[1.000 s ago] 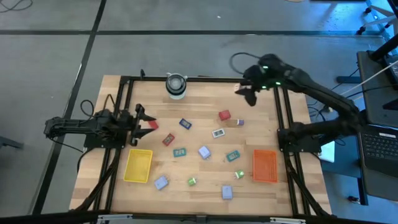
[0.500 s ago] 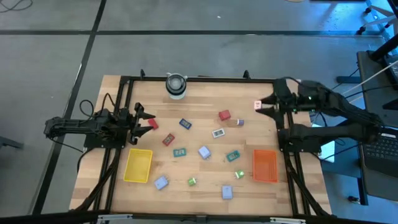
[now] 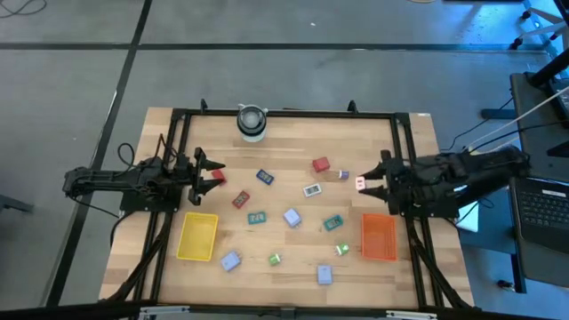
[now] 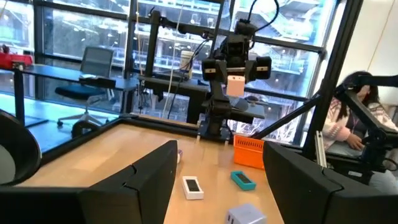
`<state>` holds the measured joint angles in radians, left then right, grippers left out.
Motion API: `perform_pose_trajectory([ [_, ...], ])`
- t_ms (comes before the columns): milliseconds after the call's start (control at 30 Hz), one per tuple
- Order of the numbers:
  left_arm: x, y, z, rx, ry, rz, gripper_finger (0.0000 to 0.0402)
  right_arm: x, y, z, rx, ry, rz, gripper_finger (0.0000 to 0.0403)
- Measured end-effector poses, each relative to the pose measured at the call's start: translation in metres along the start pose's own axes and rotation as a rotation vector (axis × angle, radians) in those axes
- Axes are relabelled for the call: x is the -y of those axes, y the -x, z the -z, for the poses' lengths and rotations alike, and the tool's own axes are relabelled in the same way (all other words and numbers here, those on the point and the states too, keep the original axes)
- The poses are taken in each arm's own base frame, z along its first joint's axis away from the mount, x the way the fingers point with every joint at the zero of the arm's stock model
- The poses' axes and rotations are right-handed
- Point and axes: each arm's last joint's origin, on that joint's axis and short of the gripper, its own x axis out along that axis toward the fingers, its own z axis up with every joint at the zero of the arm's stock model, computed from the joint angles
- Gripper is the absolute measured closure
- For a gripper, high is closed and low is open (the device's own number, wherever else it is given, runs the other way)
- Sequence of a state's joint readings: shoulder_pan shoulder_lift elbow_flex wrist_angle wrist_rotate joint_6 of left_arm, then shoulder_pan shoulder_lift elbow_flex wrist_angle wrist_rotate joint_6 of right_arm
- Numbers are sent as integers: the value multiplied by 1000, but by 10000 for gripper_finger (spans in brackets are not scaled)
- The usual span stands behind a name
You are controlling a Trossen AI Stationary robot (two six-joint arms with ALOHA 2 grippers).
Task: Pick & Place Office items
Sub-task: Put the pink charger adapter into the orange basket
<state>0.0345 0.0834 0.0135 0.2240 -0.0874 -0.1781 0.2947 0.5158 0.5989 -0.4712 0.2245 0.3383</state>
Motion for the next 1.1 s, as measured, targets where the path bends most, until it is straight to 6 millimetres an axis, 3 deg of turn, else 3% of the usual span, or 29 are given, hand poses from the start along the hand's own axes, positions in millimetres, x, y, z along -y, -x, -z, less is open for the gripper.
perform_pose_trajectory([
  [167,1,0,-7,21,4,5,168,-7,1,9,-48,-82,-45,210],
  [333,2,0,-10,27,5,6,168,-11,5,21,-210,-266,-72,210],
  [600,2,0,-10,28,24,-3,168,-28,-7,34,-405,-461,-96,210],
  [833,1,0,-9,12,21,-5,168,-47,-27,53,-589,-492,-26,210],
  [1100,1,0,-5,-27,8,1,168,-56,-38,66,-656,-502,54,210],
])
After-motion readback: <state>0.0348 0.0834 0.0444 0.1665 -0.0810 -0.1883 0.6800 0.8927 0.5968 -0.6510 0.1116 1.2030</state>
